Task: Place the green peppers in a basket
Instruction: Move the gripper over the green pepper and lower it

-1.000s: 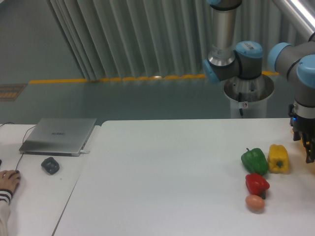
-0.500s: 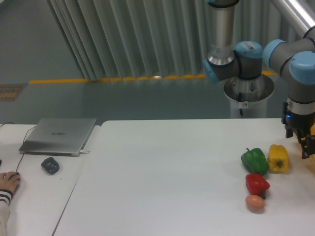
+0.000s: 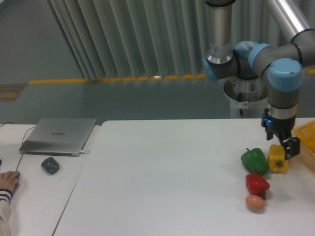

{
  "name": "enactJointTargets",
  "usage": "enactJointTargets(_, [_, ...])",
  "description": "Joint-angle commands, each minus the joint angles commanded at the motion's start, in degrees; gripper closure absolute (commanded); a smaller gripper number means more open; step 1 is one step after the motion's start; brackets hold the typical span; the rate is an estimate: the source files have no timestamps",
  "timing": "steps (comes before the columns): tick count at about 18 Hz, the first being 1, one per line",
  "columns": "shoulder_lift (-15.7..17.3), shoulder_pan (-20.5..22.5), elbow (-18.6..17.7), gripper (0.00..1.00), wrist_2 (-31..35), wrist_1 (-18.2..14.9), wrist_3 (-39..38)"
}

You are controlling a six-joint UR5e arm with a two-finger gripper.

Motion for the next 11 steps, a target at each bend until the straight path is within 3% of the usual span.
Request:
enactJointTargets(5, [-1.2, -4.0, 0.5, 0.00, 0.0, 0.4, 8.7])
enactJointTargets(11, [-1.9, -5.2, 1.7, 0.00, 0.9, 0.4, 22.7])
